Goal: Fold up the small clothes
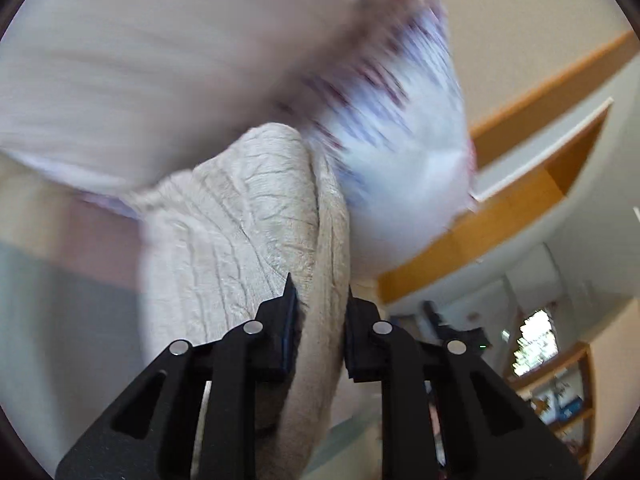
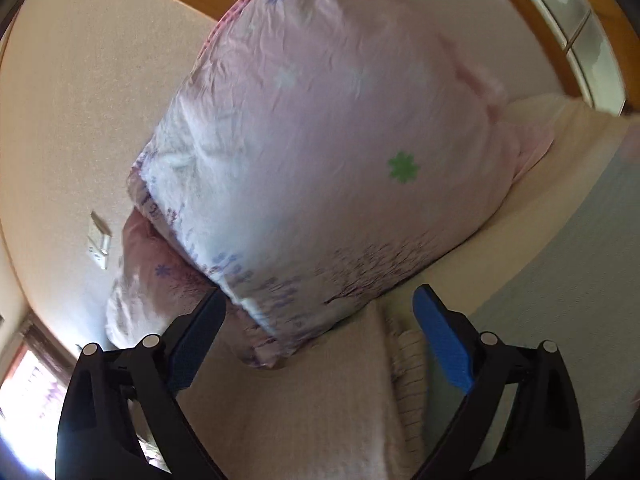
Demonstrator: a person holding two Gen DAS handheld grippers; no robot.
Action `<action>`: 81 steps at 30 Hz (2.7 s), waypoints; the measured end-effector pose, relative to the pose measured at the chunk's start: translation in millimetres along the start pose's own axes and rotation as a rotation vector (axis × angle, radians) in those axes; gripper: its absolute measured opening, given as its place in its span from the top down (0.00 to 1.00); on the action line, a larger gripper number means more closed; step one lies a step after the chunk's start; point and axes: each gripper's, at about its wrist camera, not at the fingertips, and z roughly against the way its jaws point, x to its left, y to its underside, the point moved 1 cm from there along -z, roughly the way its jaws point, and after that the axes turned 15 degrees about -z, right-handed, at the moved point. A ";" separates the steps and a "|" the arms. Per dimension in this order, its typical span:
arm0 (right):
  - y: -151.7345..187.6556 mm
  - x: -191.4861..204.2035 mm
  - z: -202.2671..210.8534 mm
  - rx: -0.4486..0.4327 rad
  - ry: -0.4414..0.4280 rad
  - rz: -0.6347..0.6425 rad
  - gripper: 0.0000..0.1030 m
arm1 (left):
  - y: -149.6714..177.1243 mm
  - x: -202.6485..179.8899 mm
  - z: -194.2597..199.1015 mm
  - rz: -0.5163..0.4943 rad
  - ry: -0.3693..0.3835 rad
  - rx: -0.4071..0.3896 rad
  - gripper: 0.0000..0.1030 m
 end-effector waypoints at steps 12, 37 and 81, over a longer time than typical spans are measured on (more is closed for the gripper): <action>-6.1 -42.6 -37.3 0.370 0.124 -0.086 0.01 | 20.0 -21.3 -55.5 -0.147 -0.099 0.092 0.18; 143.7 28.6 -114.8 0.712 0.193 0.146 0.40 | 61.6 34.1 35.9 -0.265 -0.591 0.166 0.50; 270.3 36.0 0.1 0.363 0.605 0.658 0.05 | 190.5 -2.0 65.5 -0.427 -0.835 0.371 0.02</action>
